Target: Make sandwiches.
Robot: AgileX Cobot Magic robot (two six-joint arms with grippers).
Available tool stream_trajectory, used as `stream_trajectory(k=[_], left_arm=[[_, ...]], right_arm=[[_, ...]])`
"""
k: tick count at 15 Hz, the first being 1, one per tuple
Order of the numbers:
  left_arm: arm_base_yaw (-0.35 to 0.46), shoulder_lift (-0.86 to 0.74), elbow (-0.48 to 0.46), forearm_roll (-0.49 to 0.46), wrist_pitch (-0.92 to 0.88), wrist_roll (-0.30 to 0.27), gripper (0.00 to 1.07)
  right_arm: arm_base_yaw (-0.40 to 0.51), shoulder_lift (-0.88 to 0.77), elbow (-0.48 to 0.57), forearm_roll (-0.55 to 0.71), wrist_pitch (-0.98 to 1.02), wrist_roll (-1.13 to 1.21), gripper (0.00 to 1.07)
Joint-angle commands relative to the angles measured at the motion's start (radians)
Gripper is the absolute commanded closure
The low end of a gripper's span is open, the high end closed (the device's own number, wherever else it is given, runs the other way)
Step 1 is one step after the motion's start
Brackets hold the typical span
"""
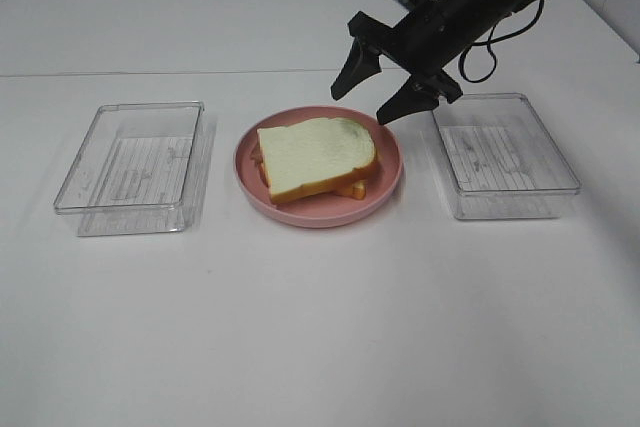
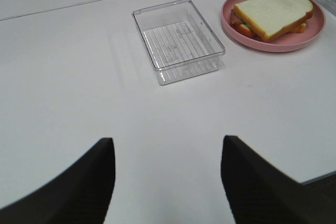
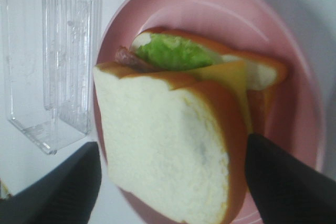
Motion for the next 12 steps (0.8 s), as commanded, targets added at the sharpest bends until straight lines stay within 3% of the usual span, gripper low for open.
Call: stream_trajectory(k=[1,12], left_arm=[[-0.003,-0.023,0.001,0.0,-0.005,-0.003,0.49],[-0.003,-0.023,0.001,0.0,-0.005,-0.003,0.49]], right_arm=[[0.003,-0.037,-0.003,-0.08,-0.053,0.026,0.34],[0.003,-0.365,-0.002,-0.621,0.153,0.188,0.34]])
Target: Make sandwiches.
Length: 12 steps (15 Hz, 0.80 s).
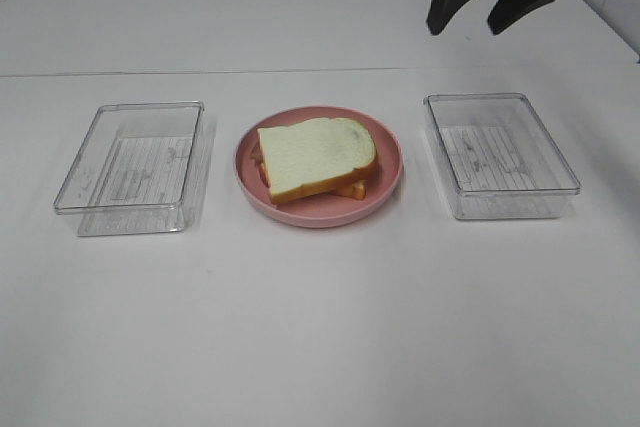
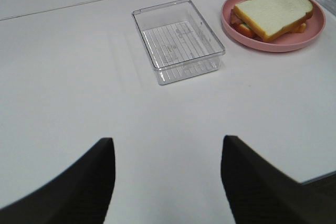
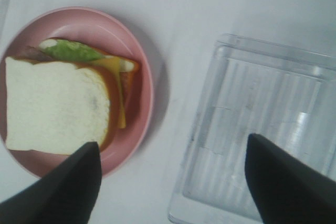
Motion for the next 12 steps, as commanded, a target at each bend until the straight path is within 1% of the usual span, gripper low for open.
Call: stream_trajectory(k=[1,3,5,6,7,10,12], left_arm=[[-0.003,-0.023,0.001,0.0,-0.005,-0.003,0.49],[-0.003,-0.023,0.001,0.0,-0.005,-0.003,0.49],[-0.003,-0.023,0.001,0.0,-0.005,-0.003,0.49],[-0.003,-0.023,0.001,0.0,-0.005,-0.003,0.49],[-0.003,-0.023,0.001,0.0,-0.005,-0.003,0.49],[-0.003,-0.023,0.001,0.0,-0.005,-0.003,0.49],[-0.003,-0.023,0.001,0.0,-0.005,-0.003,0.49]], right_arm=[[0.003,-0.093,-0.002,-0.1,0.103,0.042,0.34],[0.003,-0.172,0.002,-0.102,0.161,0.041,0.34],[0.003,-0.276,0.062,-0.087,0.161,0.041,0.34],[0.003,-0.402,0.19,-0.088,0.161,0.04,0.34],[0.003,-0.438,0.234,-0.088,0.161,0.036,0.34],[0.003,-0.667,0.51,-0.091,0.158,0.022,0.34],[0.003,-0.842,0.735,-0.091,0.131,0.022,0.34]])
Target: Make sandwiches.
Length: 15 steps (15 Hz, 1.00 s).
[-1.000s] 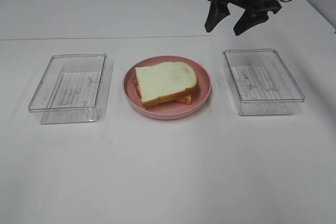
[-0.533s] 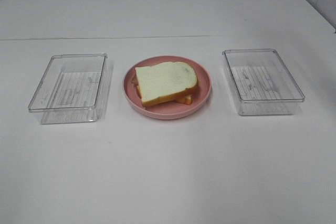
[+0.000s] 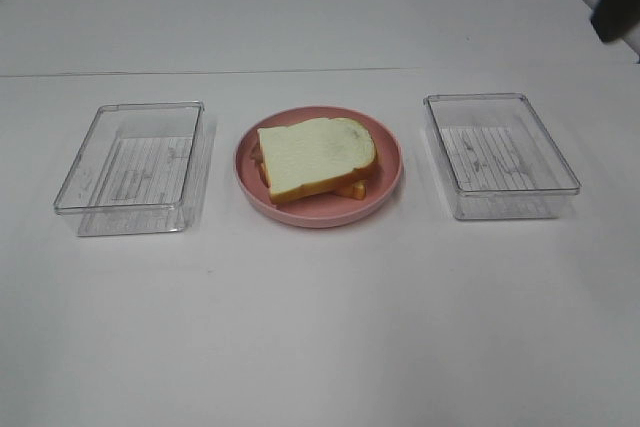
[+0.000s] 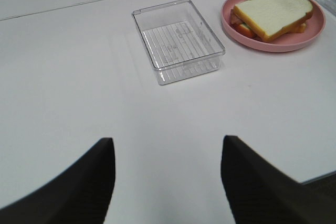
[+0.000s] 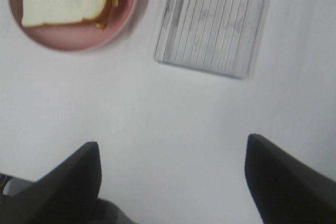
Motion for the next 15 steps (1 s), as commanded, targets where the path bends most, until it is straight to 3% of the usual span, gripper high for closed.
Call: stream_trajectory(k=[1,2,3,7,12,15], left_arm=[[-0.003,-0.023,0.001,0.0,-0.005,-0.003,0.49],[-0.003,-0.023,0.001,0.0,-0.005,-0.003,0.49],[-0.003,-0.023,0.001,-0.001,-0.005,0.0,0.49],[-0.003,-0.023,0.001,-0.005,-0.005,0.005,0.49],[-0.003,-0.023,0.001,-0.044,-0.005,0.048,0.49],[-0.003,-0.023,0.001,-0.044,-0.005,0.047,0.49]], right_arm=[[0.003,-0.189,0.224,0.002,0.03,-0.008,0.34],[0.003,-0.237,0.278,0.003,0.019,-0.008,0.34],[0.003,-0.426,0.464,0.005,-0.007,-0.009,0.34],[0.003,-0.755,0.689,-0.015,-0.073,-0.03,0.34],[0.003,-1.132,0.82,0.0,-0.151,-0.052,0.34],[0.003,-1.206,0.82,0.003,-0.15,-0.054,0.34]])
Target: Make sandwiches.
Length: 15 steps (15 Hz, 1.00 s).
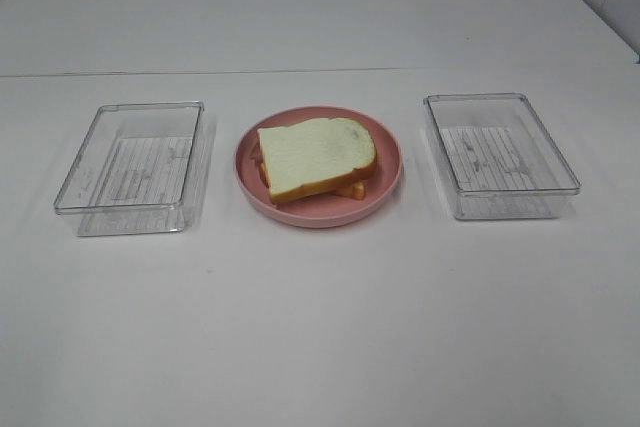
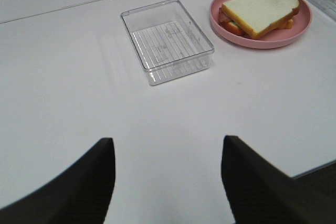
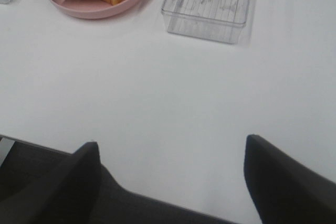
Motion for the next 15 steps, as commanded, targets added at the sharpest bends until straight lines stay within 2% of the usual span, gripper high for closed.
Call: stream_trajectory(k=[1,11,13,15], left_arm=[[-0.003,-0.023,0.001,-0.005,-0.005,0.003,0.49],[-0.003,-0.023,0.001,-0.005,-0.005,0.002,0.49],[0.022,-0.026,0.001,-0.006,-0.006,0.002,0.49],[0.109,-0.026,0.001,-0.001,-0.006,0.002,0.49]], right_arm=[[0.003,-0.045,0.004,0.0,-0.009,-0.012,0.34],[0.003,-0.045,0.004,0.0,-0.009,-0.011,0.34],[-0.001,-0.045,0.004,0.0,-0.01,-0.011,0.34],[-0.099,-0.045,0.004,0.007,-0.01,-0.011,0.34]])
